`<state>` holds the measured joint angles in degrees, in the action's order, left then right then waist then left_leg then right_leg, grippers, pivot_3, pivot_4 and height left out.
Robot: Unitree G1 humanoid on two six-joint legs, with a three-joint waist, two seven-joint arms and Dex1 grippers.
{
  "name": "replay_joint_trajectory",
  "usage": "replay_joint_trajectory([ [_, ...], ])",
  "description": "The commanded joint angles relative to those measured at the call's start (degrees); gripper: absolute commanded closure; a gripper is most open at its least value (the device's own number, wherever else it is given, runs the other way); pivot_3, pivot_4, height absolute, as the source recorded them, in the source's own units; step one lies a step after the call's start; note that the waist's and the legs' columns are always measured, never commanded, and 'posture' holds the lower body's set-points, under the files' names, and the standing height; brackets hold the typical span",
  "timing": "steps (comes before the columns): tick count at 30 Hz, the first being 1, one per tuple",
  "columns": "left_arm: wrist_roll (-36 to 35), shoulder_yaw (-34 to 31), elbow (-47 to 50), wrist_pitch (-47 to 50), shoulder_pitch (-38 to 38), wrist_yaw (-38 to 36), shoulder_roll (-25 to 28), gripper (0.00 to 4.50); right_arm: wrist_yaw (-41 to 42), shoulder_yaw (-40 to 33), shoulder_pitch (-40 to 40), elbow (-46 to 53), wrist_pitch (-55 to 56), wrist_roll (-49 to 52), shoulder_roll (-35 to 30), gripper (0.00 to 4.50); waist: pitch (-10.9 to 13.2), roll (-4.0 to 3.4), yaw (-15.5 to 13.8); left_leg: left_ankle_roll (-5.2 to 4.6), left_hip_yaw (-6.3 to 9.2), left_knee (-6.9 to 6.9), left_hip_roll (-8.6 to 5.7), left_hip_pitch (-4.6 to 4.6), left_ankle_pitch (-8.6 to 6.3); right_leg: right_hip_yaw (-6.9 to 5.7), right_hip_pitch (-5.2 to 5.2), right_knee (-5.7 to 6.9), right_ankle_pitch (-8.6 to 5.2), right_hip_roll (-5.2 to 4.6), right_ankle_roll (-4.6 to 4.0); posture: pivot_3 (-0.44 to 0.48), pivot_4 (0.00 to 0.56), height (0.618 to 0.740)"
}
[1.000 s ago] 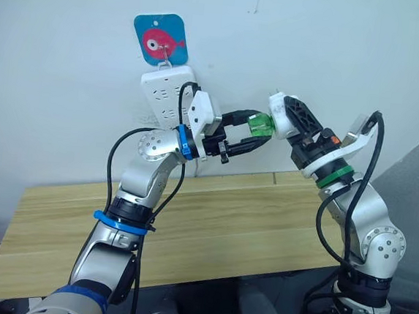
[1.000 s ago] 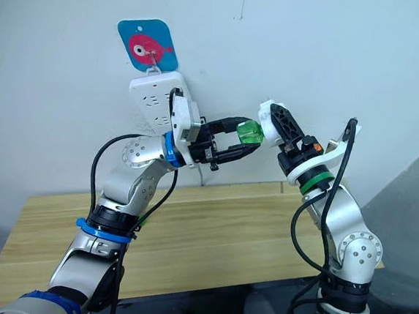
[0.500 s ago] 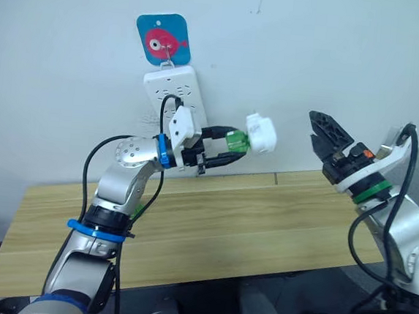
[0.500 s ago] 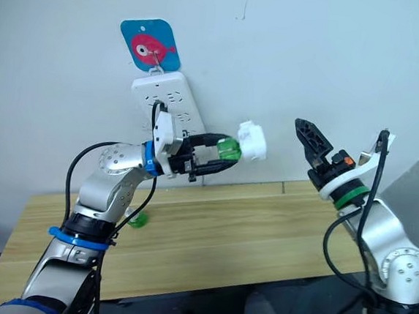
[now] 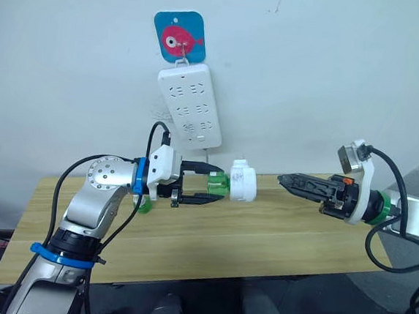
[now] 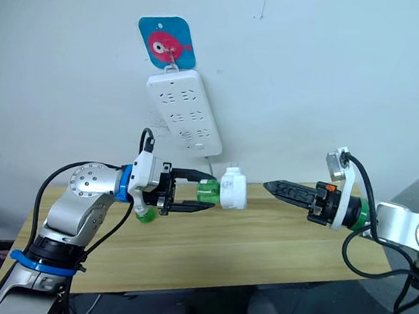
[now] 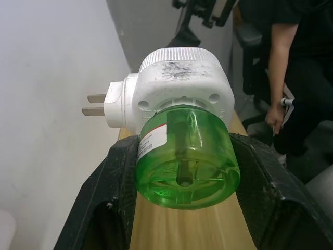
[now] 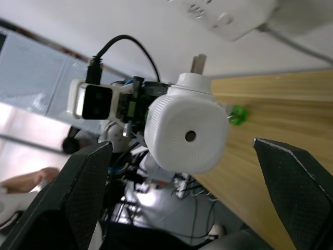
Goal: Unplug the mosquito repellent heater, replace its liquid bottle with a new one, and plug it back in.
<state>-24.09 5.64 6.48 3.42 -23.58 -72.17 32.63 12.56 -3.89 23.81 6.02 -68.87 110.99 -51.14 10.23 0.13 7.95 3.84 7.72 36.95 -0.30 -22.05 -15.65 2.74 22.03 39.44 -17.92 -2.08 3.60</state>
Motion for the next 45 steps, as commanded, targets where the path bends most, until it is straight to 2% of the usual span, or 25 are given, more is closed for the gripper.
replay_joint_trajectory([
  [1,-2.14,-0.89,3.88,0.03,1.11,-1.07,1.12,2.25,3.14,1.56,1.36,-0.06,-2.1,-0.31,0.8,0.0,0.04,0.01,-0.11,0.0,0.0,-0.02,0.0,-0.01,0.0,0.0,0.0,-0.02,0.0,0.0,0.0,-0.157,0.181,0.734],
  [20,-2.03,0.7,5.35,-2.09,1.15,-2.34,-1.85,2.25,3.91,7.96,3.87,0.83,-2.81,-0.28,7.83,0.0,0.34,0.15,-0.49,0.0,0.02,0.01,-0.01,-0.05,0.0,-0.03,0.0,-0.04,0.0,-0.02,0.01,-0.152,0.178,0.734],
  [33,-1.57,0.25,4.97,-2.39,1.92,-2.6,-0.75,2.25,15.22,1.86,4.44,-4.28,-10.1,-10.06,-0.76,0.0,0.51,0.21,-0.85,0.0,0.01,0.01,-0.01,-0.05,0.0,-0.04,0.01,-0.05,0.01,-0.02,0.0,-0.154,0.18,0.734],
  [45,-1.96,1.67,5.41,-2.66,1.07,-2.7,-2.15,2.25,11.94,4.05,3.96,-1.87,-8.57,-7.71,5.88,0.0,0.56,0.27,-0.93,0.0,0.01,0.01,-0.01,-0.06,0.0,-0.04,0.01,-0.05,0.01,-0.02,0.0,-0.157,0.18,0.734],
])
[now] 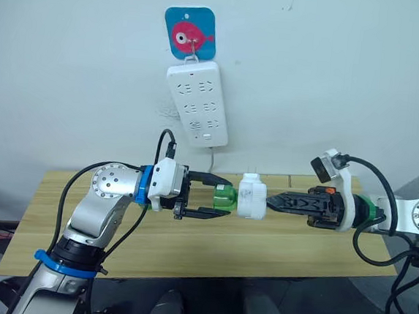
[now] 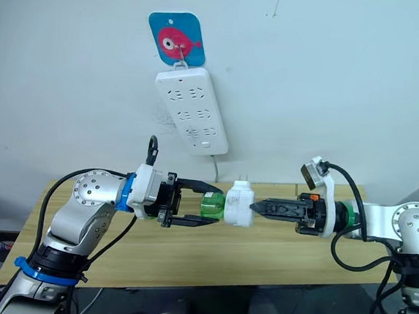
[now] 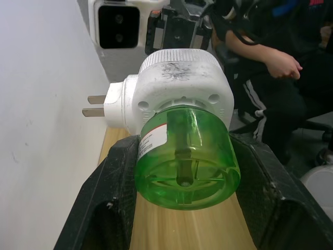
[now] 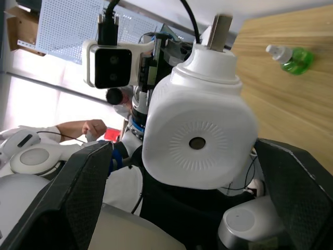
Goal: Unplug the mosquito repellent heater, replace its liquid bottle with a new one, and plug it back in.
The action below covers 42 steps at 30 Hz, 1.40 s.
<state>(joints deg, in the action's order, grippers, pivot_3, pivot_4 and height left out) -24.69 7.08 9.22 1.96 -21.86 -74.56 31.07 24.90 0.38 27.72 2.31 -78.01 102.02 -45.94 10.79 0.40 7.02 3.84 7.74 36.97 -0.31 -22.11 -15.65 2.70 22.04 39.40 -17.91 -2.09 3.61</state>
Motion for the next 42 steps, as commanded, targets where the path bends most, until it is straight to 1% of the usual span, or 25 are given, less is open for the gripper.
replay_joint_trajectory([
  [1,-1.44,0.39,2.82,-1.04,-0.57,-0.25,-0.69,2.25,-0.67,-0.02,0.22,1.94,0.76,1.54,1.15,0.0,0.0,0.0,0.0,0.0,0.0,0.0,0.0,0.0,0.0,0.0,0.0,0.0,0.0,0.0,0.0,-0.157,0.179,0.734],
  [8,-1.24,0.89,2.6,-1.44,-0.55,-0.65,-1.04,2.25,-3.43,1.28,2.19,2.03,2.34,5.65,3.87,0.0,0.03,0.01,0.02,0.0,0.01,0.0,0.01,0.0,0.0,0.0,0.0,0.01,0.0,0.0,0.0,-0.159,0.18,0.734],
  [21,-0.82,1.04,2.69,-1.95,-0.08,0.43,-1.76,2.25,-4.89,4.01,3.41,2.11,2.3,8.58,3.97,0.0,0.05,0.02,-0.07,0.0,0.02,0.0,0.0,0.0,0.0,-0.01,0.0,0.0,0.0,0.0,0.0,-0.146,0.181,0.734],
  [24,-0.77,1.14,2.75,-2.07,0.09,0.47,-1.75,2.25,-5.01,4.24,3.46,2.06,2.43,8.76,4.02,0.58,0.05,0.02,-0.1,0.0,0.02,0.0,0.0,0.0,0.0,-0.01,0.0,0.0,0.0,0.0,0.0,-0.145,0.181,0.734],
  [26,-0.77,1.26,2.81,-2.07,0.1,0.52,-1.72,2.25,-5.13,4.36,3.5,1.98,2.5,8.95,4.03,1.26,0.05,0.02,-0.12,0.0,0.02,0.0,0.0,0.0,0.0,-0.01,0.0,0.0,0.0,0.0,0.0,-0.145,0.181,0.734],
  [27,-0.75,1.34,2.82,-2.03,0.07,0.5,-1.7,2.25,-5.22,4.42,3.53,1.91,2.56,9.06,4.05,1.37,0.06,0.02,-0.12,0.0,0.02,-0.01,0.0,0.0,0.0,-0.01,0.0,0.0,0.0,0.0,0.0,-0.145,0.18,0.734],
  [29,-0.75,1.64,3.09,-0.86,-0.19,0.64,-1.49,2.25,-5.32,4.46,3.56,1.89,2.67,9.11,4.1,1.37,0.06,0.02,-0.13,0.0,0.02,0.0,0.0,0.0,0.0,-0.01,0.0,0.0,0.0,0.0,0.0,-0.146,0.18,0.734],
  [30,-0.79,1.92,3.4,2.17,-0.59,1.66,-0.99,2.25,-5.34,4.46,3.6,1.9,2.7,9.03,4.14,1.37,0.06,0.02,-0.13,0.0,0.02,0.0,0.0,0.0,0.0,-0.01,0.0,0.0,0.0,0.0,0.0,-0.145,0.181,0.734],
  [31,-1.01,2.39,3.87,7.19,-1.17,3.14,-0.03,2.25,-5.4,4.41,3.64,2.02,2.74,8.74,4.19,1.37,0.07,0.04,-0.13,0.0,0.02,0.0,0.0,0.0,0.0,-0.01,0.0,0.0,0.0,0.0,0.0,-0.145,0.181,0.734],
  [33,-4.32,4.11,5.09,21.62,-3.58,3.83,3.34,2.25,-5.51,4.25,4.01,2.49,2.94,8.12,4.32,1.37,0.16,0.09,-0.15,0.0,0.04,0.0,0.0,0.0,0.0,-0.02,0.0,0.01,0.0,0.0,0.0,-0.132,0.182,0.734],
  [34,-7.58,4.68,5.21,30.58,-5.74,4.05,5.08,2.25,-5.19,4.12,4.29,3.03,2.87,7.33,4.37,1.37,0.21,0.11,-0.18,0.0,0.07,0.0,0.0,0.0,0.0,-0.03,0.0,0.02,0.0,0.0,0.0,-0.13,0.182,0.734],
  [36,-12.94,4.87,4.73,42.9,-9.42,4.46,7.07,2.25,-4.78,4.05,4.7,3.61,2.76,6.33,4.47,1.41,0.25,0.09,-0.13,0.0,0.1,0.01,-0.01,0.0,0.0,-0.07,0.0,0.06,-0.01,0.01,0.01,-0.135,0.183,0.734],
  [39,-19.33,5.09,-0.93,60.56,-17.6,4.06,8.85,2.25,-2.44,3.99,5.13,5.56,1.32,3.41,3.82,1.41,0.45,0.08,0.06,0.0,0.09,0.0,-0.01,0.0,0.0,-0.09,0.01,0.04,-0.01,0.02,0.02,-0.138,0.183,0.734],
  [40,-20.53,5.13,-2.82,64.38,-19.74,4.09,8.85,2.25,-1.97,3.98,5.16,6.0,1.12,3.0,3.74,1.41,0.46,0.08,0.16,0.0,0.11,0.0,-0.01,-0.01,0.0,-0.12,0.02,0.05,-0.01,0.04,0.02,-0.141,0.184,0.734],
  [42,-21.52,5.27,-4.25,67.35,-21.71,4.52,8.46,2.25,-1.42,4.0,5.21,6.43,1.24,2.42,3.79,1.41,0.46,0.08,0.49,0.0,0.11,-0.02,-0.01,-0.01,0.0,-0.12,0.03,0.02,-0.01,0.04,0.02,-0.145,0.184,0.734],
])
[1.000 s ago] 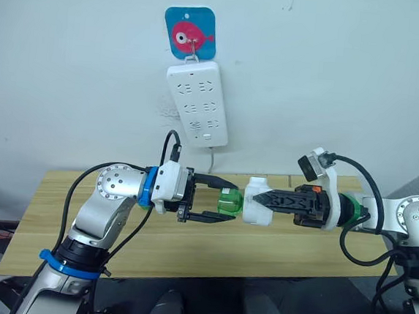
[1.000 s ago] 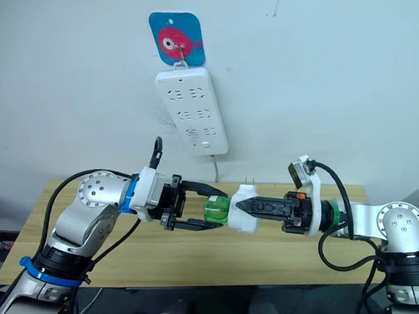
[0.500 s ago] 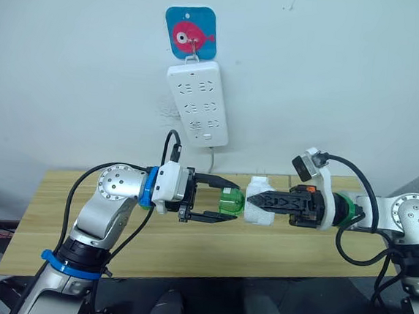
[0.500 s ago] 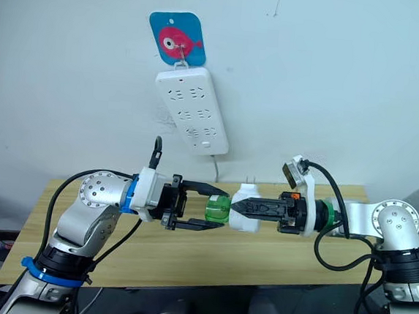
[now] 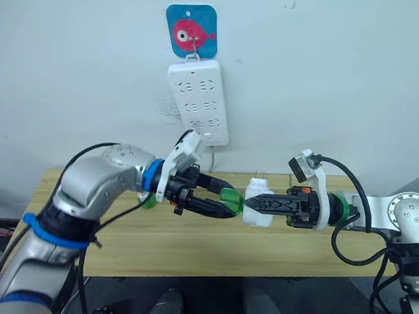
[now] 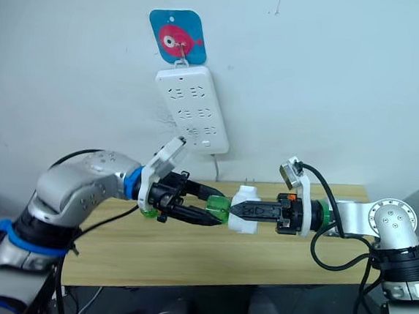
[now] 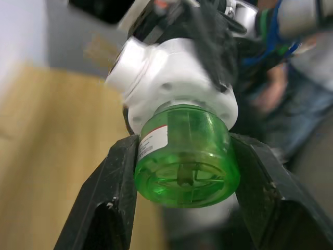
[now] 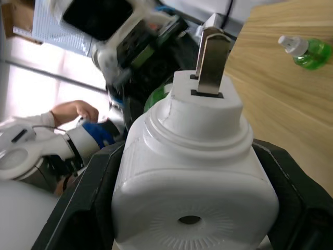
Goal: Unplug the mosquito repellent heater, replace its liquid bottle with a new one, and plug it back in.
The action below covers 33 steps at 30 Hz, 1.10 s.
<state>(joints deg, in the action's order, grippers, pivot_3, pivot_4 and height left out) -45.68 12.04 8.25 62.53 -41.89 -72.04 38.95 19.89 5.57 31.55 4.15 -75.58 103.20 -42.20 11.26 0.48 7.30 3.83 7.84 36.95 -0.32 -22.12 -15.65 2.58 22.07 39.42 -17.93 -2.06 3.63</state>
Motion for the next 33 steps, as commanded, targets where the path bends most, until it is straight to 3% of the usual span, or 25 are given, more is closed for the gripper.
replay_joint_trajectory([
  [1,-0.27,0.21,-3.16,5.98,-1.82,2.29,0.23,2.25,3.49,-1.21,1.42,4.59,-0.84,1.39,0.22,1.41,0.0,0.0,0.4,0.0,0.0,-0.02,0.0,0.0,0.0,0.0,0.0,-0.02,0.0,0.0,0.0,-0.148,0.183,0.734],
  [6,4.26,-0.34,0.9,-5.79,1.88,1.97,0.01,2.25,2.56,-1.47,1.5,3.97,0.28,2.39,0.53,1.41,0.05,-0.06,0.8,0.01,-0.05,-0.05,0.05,-0.14,0.01,0.05,0.13,-0.12,0.01,-0.02,-0.01,-0.148,0.183,0.734],
  [10,13.61,-0.13,3.69,-27.87,8.0,-0.27,0.07,0.9,0.88,-1.79,1.64,1.65,1.18,4.2,0.3,1.41,0.06,-0.08,0.46,0.03,-0.05,-0.04,0.08,-0.17,0.02,0.05,0.15,-0.13,0.01,-0.02,-0.02,-0.144,0.184,0.734],
  [13,18.36,-2.98,3.59,-45.63,14.14,-0.66,-2.72,0.0,-0.05,-2.04,1.82,-0.1,1.42,4.74,0.04,1.43,0.06,-0.08,0.24,0.03,-0.11,-0.02,0.05,-0.2,0.01,0.11,0.13,-0.21,0.03,-0.06,-0.04,-0.142,0.186,0.734],
  [18,23.82,-5.23,2.98,-65.6,21.0,1.46,-7.37,0.0,-1.53,-1.87,1.98,-1.05,1.88,6.31,-0.55,1.43,0.06,-0.08,-0.97,0.02,-0.09,0.02,0.02,-0.4,0.01,0.08,0.18,-0.39,0.11,-0.11,0.0,-0.139,0.185,0.734],
  [23,24.43,-6.0,2.51,-73.49,20.82,3.25,-10.54,0.0,-2.13,-1.74,1.83,-0.86,1.83,6.28,-0.67,1.43,0.06,-0.08,-2.26,0.01,-0.04,0.09,-0.01,-0.48,0.01,0.02,0.19,-0.4,0.17,-0.13,0.04,-0.139,0.184,0.734],
  [29,23.52,-5.27,1.03,-78.81,20.44,-0.03,-9.64,0.0,-2.67,-1.58,2.0,-0.64,1.74,6.21,-0.55,1.43,0.06,-0.08,-2.24,0.01,-0.04,0.09,0.0,-0.47,0.01,0.01,0.19,-0.39,0.2,-0.11,0.05,-0.138,0.182,0.734],
  [33,24.72,-4.17,-1.59,-80.27,20.85,-1.92,-8.63,0.94,-3.03,-1.53,2.14,-0.49,1.9,6.45,-0.41,1.43,0.06,-0.08,-2.15,0.01,-0.05,0.09,-0.01,-0.47,0.01,0.01,0.19,-0.38,0.2,-0.11,0.04,-0.141,0.183,0.734],
])
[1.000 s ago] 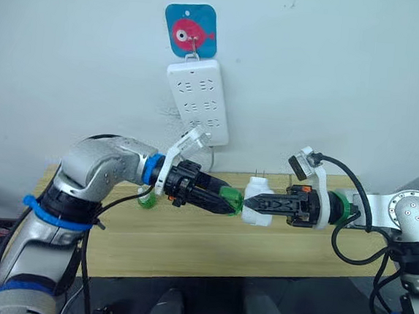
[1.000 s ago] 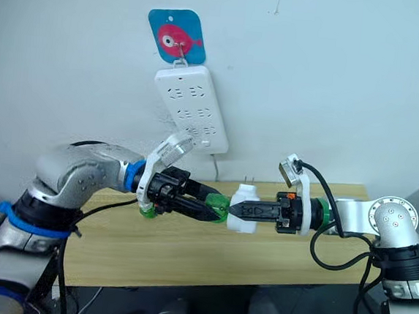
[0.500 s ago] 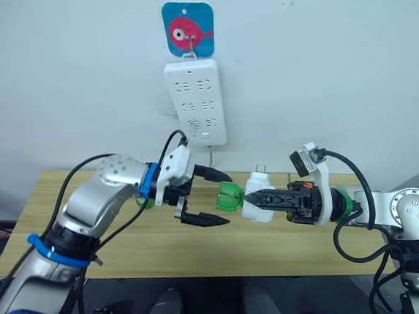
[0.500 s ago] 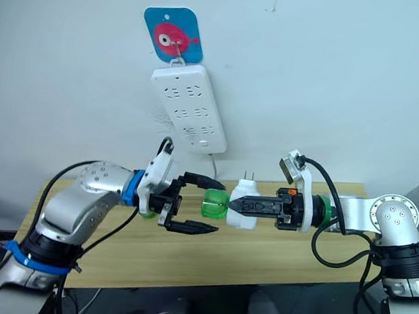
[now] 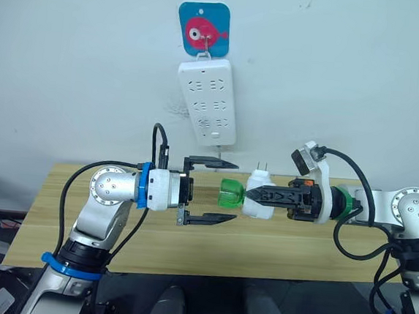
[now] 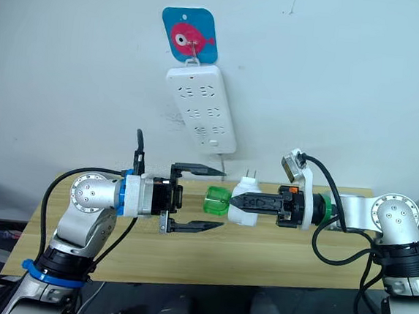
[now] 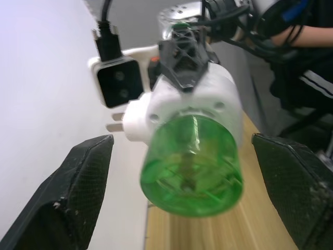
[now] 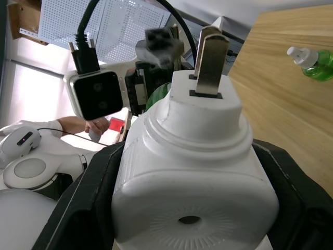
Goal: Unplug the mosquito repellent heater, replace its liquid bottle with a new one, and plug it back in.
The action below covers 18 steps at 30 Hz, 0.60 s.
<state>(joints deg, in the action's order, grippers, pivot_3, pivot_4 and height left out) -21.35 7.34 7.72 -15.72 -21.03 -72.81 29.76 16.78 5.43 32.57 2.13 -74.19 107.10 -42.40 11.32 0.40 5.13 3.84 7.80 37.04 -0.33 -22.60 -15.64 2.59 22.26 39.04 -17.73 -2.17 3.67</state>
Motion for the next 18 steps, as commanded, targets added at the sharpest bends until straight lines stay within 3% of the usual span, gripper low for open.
replay_joint_trajectory([
  [1,0.85,0.66,-1.84,-2.47,-0.18,-1.02,0.48,1.22,0.0,-1.41,1.1,1.62,0.54,2.55,-0.2,1.43,0.0,0.0,0.02,0.0,0.0,0.0,0.0,0.0,0.0,0.0,0.0,0.0,0.0,0.0,0.0,-0.141,0.183,0.734],
  [4,0.82,0.79,-2.32,-2.18,-1.97,0.62,-0.68,2.15,-0.35,-1.51,0.98,1.9,0.64,2.76,-0.25,1.43,0.0,0.0,0.06,0.0,0.02,0.01,0.0,0.0,0.0,-0.02,0.0,0.01,0.0,0.0,0.0,-0.145,0.182,0.734],
  [9,-2.13,0.84,0.81,3.89,-4.29,0.3,0.37,2.24,-0.38,-1.77,0.45,2.41,0.66,2.32,-0.48,1.43,0.0,0.0,0.19,0.0,0.03,0.0,0.0,-0.01,0.0,-0.03,0.0,0.0,0.0,0.0,0.0,-0.144,0.183,0.734],
  [11,-2.78,1.83,2.35,13.74,-5.63,0.44,3.16,2.24,0.27,-2.05,0.39,2.57,0.26,1.09,-0.57,1.43,0.0,0.0,0.4,0.0,0.04,-0.01,0.01,0.0,0.0,-0.04,0.0,0.01,0.0,0.01,0.0,-0.138,0.182,0.734],
  [12,-5.31,2.46,3.05,24.99,-7.25,2.31,4.93,2.24,0.92,-2.12,0.41,2.76,-0.14,0.06,-0.68,1.43,0.0,0.0,0.47,0.0,0.08,0.0,0.02,-0.01,0.0,-0.06,0.0,0.01,0.0,0.02,0.0,-0.131,0.181,0.734],
  [15,-19.38,3.87,1.56,60.13,-15.47,2.94,10.07,2.24,3.04,-2.02,0.32,3.59,-1.42,-2.59,-0.89,1.43,0.02,0.02,0.55,-0.02,0.23,0.03,-0.01,-0.06,0.02,-0.16,-0.01,0.06,0.0,0.03,0.0,-0.128,0.182,0.734],
  [18,-29.72,0.68,-2.97,77.31,-21.3,2.97,10.03,2.24,4.94,-1.92,0.11,4.33,-2.22,-4.34,-1.03,1.43,0.03,0.02,1.37,-0.03,0.2,0.03,-0.03,-0.03,0.01,-0.16,-0.02,0.06,-0.01,0.03,0.02,-0.128,0.183,0.734],
])
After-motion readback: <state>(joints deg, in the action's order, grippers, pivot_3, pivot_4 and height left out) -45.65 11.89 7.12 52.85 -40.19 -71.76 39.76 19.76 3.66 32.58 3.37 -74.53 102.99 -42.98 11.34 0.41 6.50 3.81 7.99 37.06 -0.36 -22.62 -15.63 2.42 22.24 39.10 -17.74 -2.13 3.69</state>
